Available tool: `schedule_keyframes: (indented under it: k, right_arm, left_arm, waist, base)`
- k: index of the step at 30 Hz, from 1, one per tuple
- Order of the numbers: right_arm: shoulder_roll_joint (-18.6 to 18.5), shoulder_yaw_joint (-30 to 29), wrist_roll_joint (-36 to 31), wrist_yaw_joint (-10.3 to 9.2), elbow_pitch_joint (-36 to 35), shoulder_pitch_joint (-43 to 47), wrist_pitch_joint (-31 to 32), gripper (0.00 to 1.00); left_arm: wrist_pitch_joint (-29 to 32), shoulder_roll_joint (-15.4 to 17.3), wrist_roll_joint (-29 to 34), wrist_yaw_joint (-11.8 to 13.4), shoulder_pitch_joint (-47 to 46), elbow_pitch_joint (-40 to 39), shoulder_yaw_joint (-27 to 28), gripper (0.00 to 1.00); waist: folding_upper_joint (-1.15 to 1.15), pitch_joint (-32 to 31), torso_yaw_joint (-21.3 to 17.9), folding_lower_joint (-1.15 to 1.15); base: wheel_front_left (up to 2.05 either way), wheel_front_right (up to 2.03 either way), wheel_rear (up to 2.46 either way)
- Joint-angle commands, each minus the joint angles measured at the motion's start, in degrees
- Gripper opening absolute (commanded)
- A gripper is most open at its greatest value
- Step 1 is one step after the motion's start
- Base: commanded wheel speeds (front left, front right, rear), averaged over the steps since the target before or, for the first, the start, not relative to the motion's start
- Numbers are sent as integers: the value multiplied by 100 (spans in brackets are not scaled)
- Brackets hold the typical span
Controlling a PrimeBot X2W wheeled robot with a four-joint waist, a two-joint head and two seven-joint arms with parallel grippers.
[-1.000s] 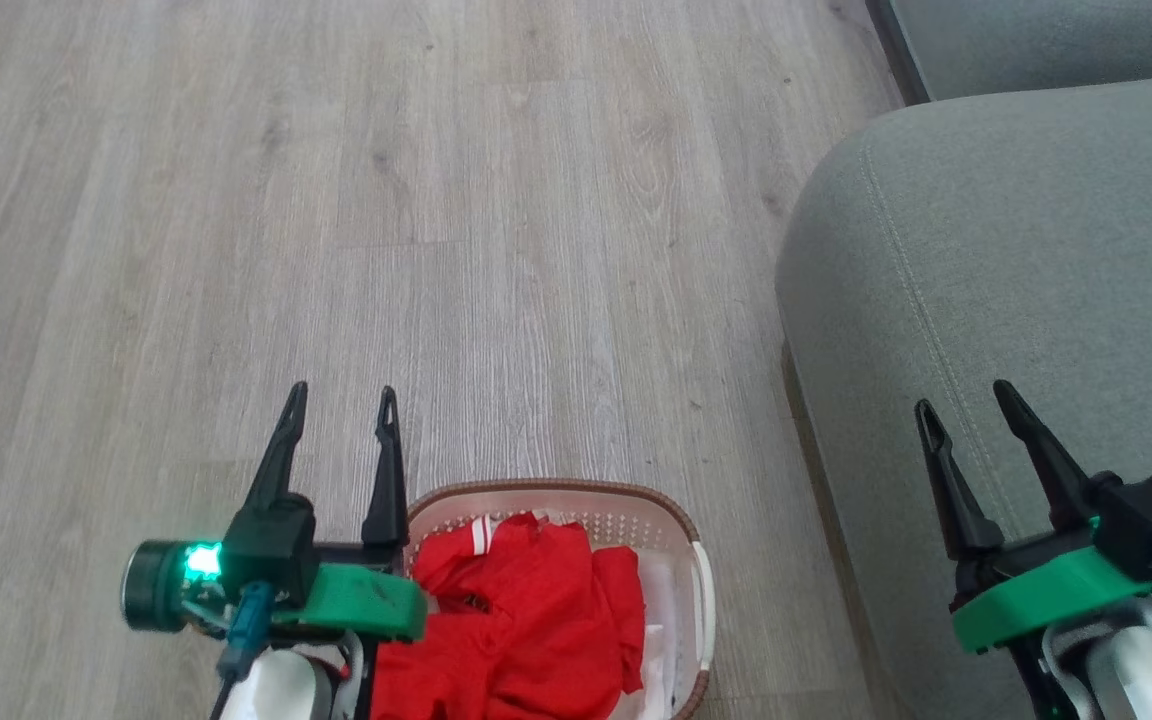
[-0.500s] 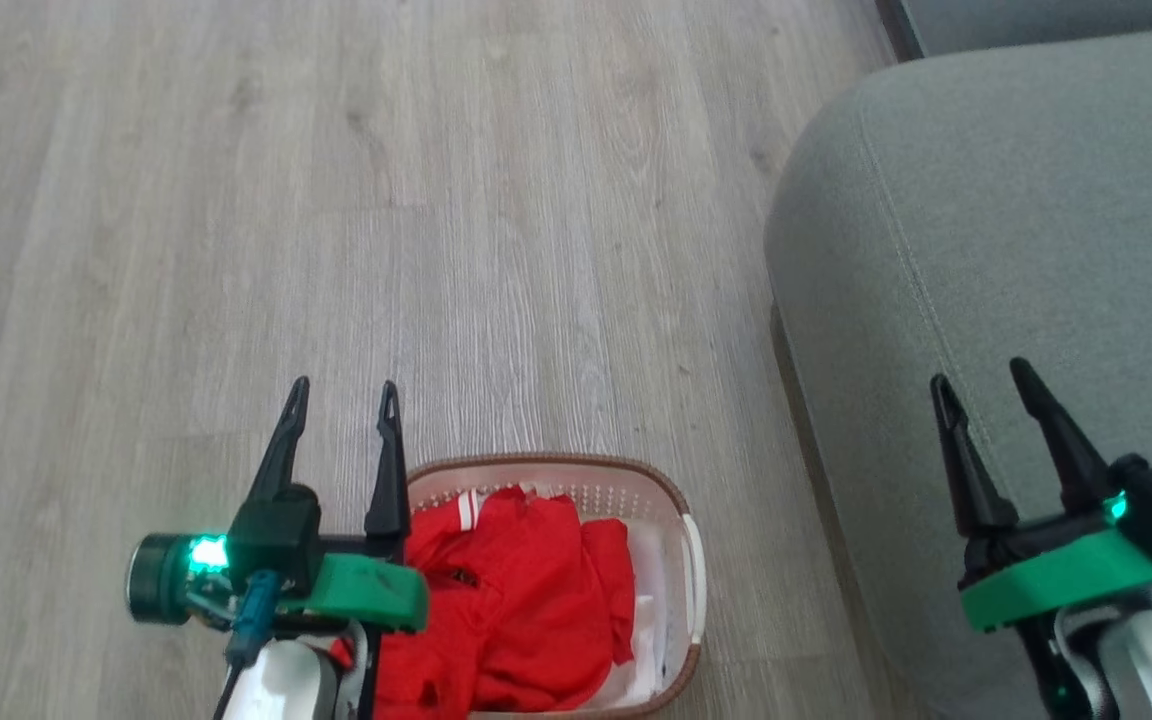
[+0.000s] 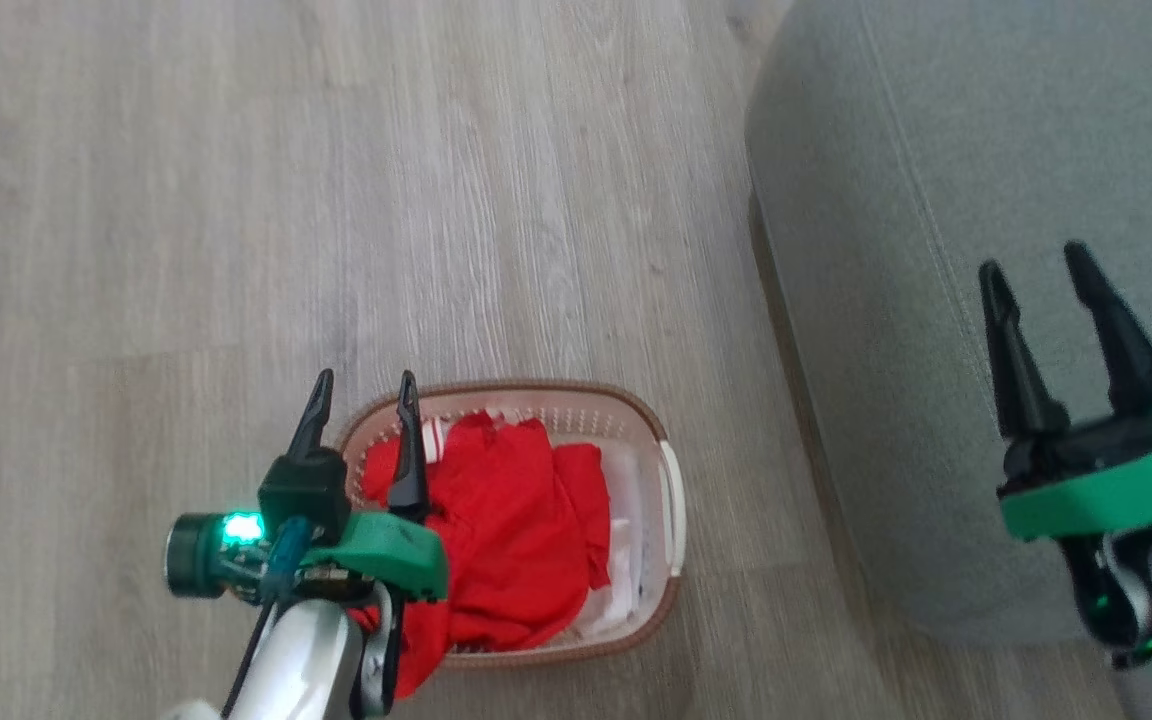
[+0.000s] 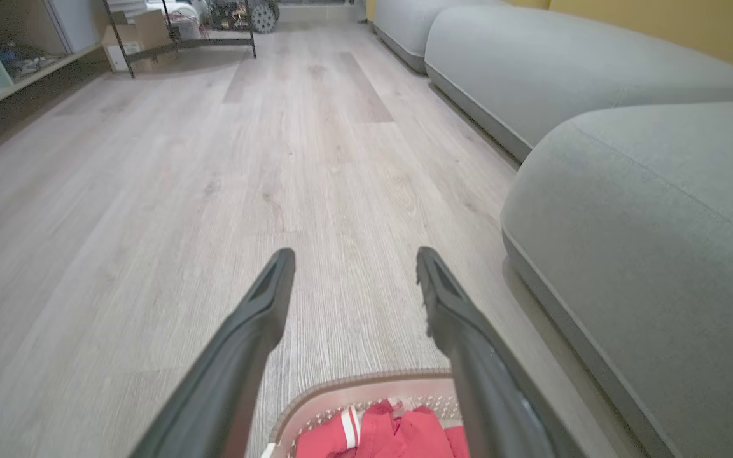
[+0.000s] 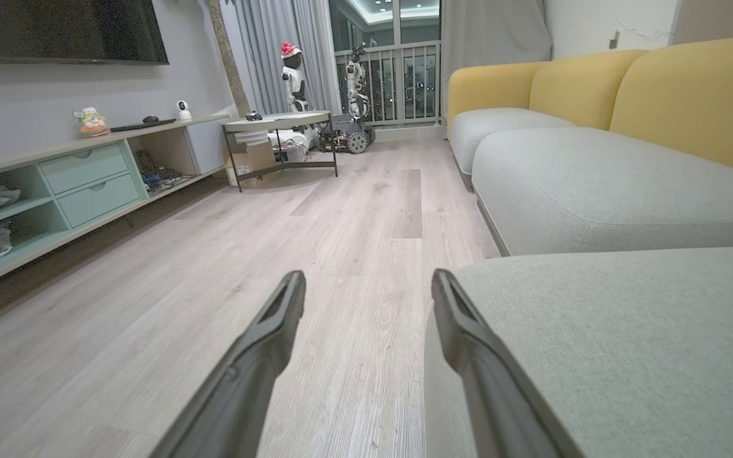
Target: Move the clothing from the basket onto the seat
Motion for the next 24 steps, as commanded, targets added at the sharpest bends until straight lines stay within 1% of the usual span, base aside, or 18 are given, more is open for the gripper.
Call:
schedule_keyframes:
  k: [1,7,12,14,15,24]
  right_arm:
    - [-163,83,42,-1,-234,-207,-52,100]
    - [-313,149,318,-1,-460,-549,-52,100]
    - [-471,118,513,-1,-632,-848,-52,100]
    - [-526,110,568,-1,-678,-951,-52,100]
    - [-583,108,615,-1,-712,-1053,-52,100]
    - [-715,-63,780,-1,-887,-1453,-52,100]
  left_arm:
    - [-61,36,-24,31,-256,-91,106,100]
    - [-61,35,-540,35,-682,766,-147,100]
    - [-61,35,-741,6,-1157,1470,-268,100]
    - [-61,35,-870,-20,-1350,1755,-321,100]
    - [-61,35,-1025,-61,-1527,2055,-396,100]
    - [-61,35,-1676,-150,-2367,3457,-874,100]
  waist:
    - [0,206,-105,0]
    - [0,753,-273,0]
    - [0,1273,-386,0]
    - [0,1472,-435,0]
    - [0,1663,-484,0]
    - [0,2418,-696,0]
  base:
    - [0,0,0]
    - [0,0,0]
    - [0,0,0]
    - [0,0,0]
    - [0,0,0]
    - [0,0,0]
